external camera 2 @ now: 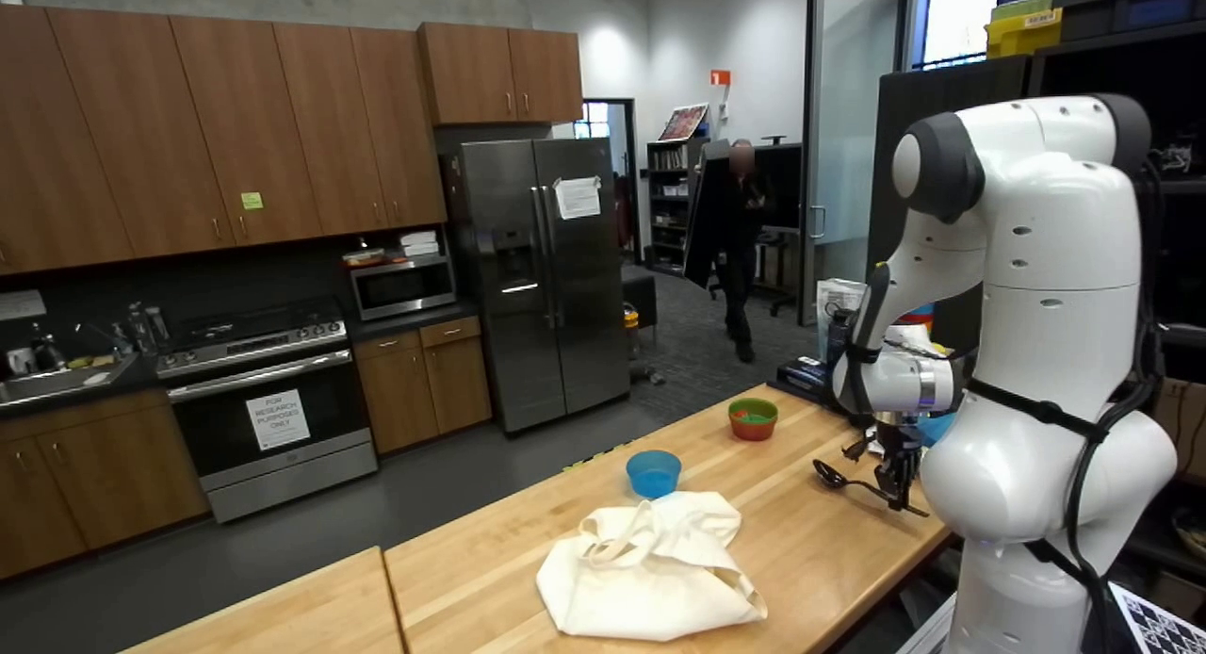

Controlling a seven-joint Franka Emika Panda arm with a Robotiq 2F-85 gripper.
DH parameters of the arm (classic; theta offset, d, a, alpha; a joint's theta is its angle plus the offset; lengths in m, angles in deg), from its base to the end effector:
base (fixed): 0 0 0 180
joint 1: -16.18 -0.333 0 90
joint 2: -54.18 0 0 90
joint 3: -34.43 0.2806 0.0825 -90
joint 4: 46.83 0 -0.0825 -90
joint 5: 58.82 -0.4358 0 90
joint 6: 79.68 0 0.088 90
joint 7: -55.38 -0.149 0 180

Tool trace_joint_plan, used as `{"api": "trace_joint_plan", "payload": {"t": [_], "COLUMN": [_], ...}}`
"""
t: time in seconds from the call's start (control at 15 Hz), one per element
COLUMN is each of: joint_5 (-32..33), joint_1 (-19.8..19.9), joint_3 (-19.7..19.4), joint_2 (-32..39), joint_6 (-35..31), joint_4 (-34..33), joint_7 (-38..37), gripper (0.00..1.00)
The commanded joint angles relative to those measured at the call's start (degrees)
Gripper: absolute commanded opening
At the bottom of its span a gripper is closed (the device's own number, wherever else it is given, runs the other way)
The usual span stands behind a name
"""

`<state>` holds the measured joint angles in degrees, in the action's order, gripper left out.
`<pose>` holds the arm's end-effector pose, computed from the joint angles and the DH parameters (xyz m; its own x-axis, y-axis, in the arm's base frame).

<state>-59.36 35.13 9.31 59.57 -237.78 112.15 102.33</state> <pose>0.2649 -0.2714 0.0530 0.9945 0.0431 -0.0955 0.0387 -0.9981 -0.0476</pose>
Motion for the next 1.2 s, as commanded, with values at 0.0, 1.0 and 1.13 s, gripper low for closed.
{"api": "trace_joint_plan", "payload": {"t": [0.0, 1.0, 1.13], "joint_5": [8.82, 38.28, 37.20], "joint_1": [3.08, 8.87, 8.13], "joint_3": [-1.66, 3.68, 3.70], "joint_2": [-7.53, -26.42, -25.33], "joint_6": [5.58, 24.21, 23.63], "joint_4": [0.01, -4.53, -6.75], "joint_7": [-6.10, -27.97, -28.74], "gripper": [0.06, 0.06, 0.06]}}
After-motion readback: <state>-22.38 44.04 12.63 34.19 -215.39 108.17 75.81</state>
